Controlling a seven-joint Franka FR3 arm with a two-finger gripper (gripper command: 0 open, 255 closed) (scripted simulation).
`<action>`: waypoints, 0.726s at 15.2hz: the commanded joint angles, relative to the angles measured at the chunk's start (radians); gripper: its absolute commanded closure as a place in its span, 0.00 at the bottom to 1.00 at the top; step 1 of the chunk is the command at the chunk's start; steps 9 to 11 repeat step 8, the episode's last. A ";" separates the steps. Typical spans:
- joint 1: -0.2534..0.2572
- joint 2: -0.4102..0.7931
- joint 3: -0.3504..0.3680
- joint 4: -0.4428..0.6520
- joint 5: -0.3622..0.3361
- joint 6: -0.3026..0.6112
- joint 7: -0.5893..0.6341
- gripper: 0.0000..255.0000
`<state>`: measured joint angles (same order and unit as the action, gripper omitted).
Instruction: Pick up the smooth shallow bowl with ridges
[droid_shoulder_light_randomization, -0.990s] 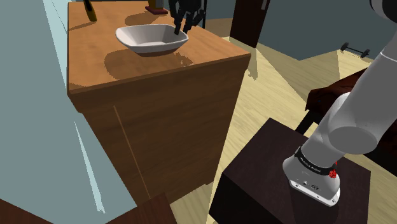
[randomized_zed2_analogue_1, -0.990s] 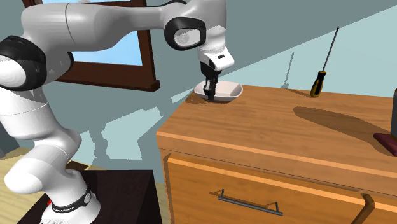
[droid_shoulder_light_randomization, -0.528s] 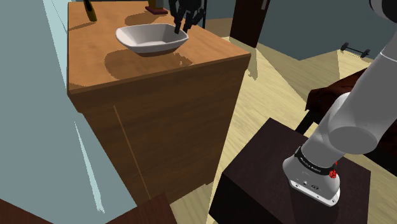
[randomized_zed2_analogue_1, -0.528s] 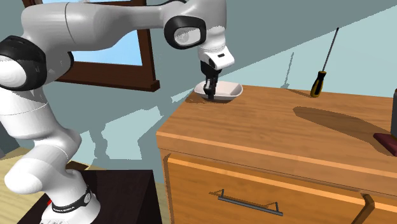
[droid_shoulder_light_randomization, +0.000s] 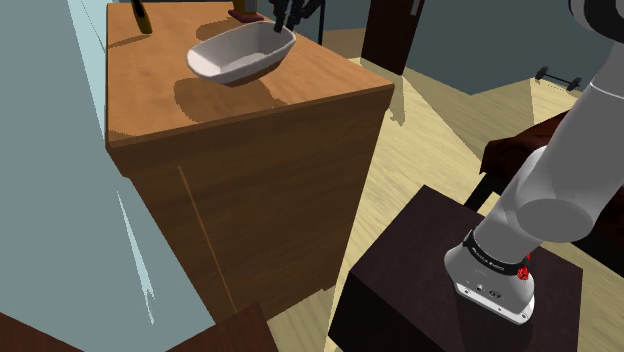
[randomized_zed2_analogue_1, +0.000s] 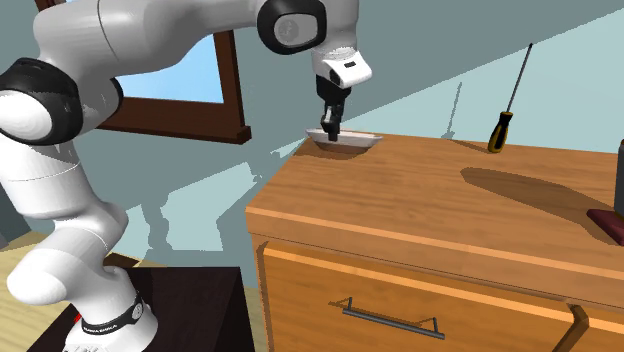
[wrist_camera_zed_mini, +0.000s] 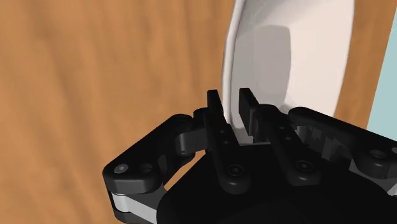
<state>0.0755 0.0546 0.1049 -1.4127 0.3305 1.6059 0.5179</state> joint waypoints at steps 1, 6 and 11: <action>0.001 0.008 0.001 0.036 -0.002 -0.027 0.012 1.00; 0.001 0.048 0.002 0.159 -0.005 -0.105 0.038 1.00; 0.001 0.049 0.002 0.162 -0.005 -0.107 0.038 1.00</action>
